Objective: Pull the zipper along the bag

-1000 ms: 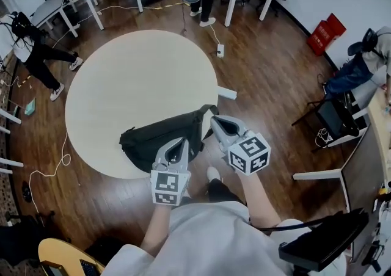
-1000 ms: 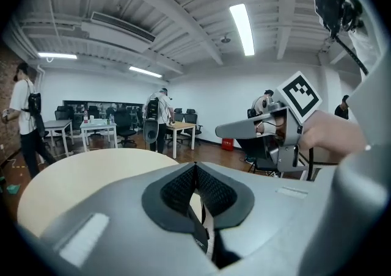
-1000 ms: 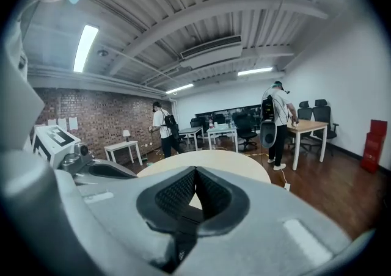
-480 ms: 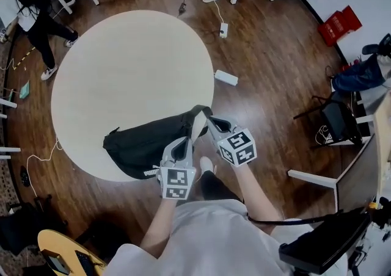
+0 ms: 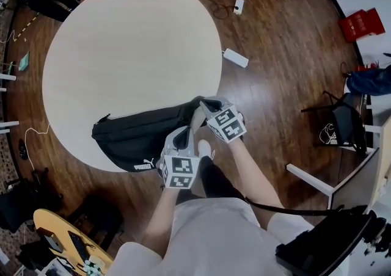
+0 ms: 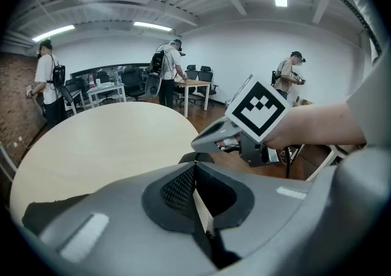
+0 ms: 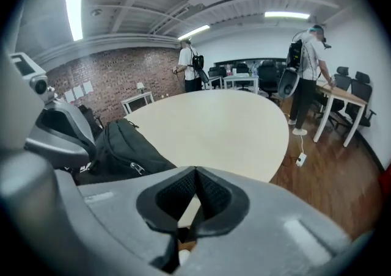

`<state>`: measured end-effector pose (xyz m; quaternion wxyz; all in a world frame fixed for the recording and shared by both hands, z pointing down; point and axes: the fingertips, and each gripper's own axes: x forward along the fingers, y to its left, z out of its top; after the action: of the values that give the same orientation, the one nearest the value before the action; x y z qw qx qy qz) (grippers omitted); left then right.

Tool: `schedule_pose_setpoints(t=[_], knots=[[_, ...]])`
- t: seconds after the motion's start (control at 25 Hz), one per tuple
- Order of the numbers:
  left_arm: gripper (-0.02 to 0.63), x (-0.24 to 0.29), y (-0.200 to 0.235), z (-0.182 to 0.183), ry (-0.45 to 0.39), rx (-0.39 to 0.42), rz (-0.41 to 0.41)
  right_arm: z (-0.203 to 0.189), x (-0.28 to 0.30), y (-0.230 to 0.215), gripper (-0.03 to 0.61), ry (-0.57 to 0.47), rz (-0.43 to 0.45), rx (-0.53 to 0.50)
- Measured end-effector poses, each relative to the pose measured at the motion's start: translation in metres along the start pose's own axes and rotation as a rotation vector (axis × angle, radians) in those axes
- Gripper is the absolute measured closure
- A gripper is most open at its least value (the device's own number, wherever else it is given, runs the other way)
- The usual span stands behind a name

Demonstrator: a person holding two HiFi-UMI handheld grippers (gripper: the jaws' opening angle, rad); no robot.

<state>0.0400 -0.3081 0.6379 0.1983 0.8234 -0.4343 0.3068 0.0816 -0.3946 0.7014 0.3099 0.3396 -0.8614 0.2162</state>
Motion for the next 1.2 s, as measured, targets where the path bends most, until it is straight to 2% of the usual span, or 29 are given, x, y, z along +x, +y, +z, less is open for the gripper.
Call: schedule_pose_setpoints(t=[0.16, 0.36, 0.52, 0.56, 0.76, 0.88, 0.92, 1.0, 1.2], knots=[[0.594, 0.014, 0.002, 0.0, 0.023, 0.038, 0.011, -0.031, 0.029, -0.007, 0.586, 0.116, 0.037, 0.031], [0.552, 0.032, 0.007, 0.006, 0.063, 0.139, 0.035, -0.035, 0.034, -0.006, 0.586, 0.135, 0.072, 0.057], [0.444, 0.048, 0.01, 0.006, 0.127, 0.234, 0.02, -0.035, 0.035, -0.005, 0.586, 0.157, 0.098, 0.044], [0.436, 0.053, 0.009, 0.004, 0.151, 0.266, 0.012, -0.035, 0.034, -0.005, 0.586, 0.158, 0.106, 0.045], [0.437, 0.078, 0.011, -0.016, 0.302, 0.475, -0.015, -0.036, 0.034, -0.006, 0.586, 0.165, 0.114, 0.033], [0.442, 0.09, 0.016, -0.03, 0.377, 0.573, -0.015, -0.033, 0.034, -0.004, 0.586, 0.156, 0.117, 0.034], [0.451, 0.093, 0.018, -0.033, 0.396, 0.595, -0.013, -0.032, 0.032, -0.004, 0.586, 0.157, 0.118, 0.036], [0.554, 0.096, 0.02, -0.038, 0.422, 0.625, -0.011, -0.034, 0.033, -0.005, 0.586, 0.167, 0.11, 0.026], [0.581, 0.097, 0.02, -0.038, 0.434, 0.626, -0.027, -0.037, 0.034, -0.007, 0.586, 0.174, 0.095, 0.014]])
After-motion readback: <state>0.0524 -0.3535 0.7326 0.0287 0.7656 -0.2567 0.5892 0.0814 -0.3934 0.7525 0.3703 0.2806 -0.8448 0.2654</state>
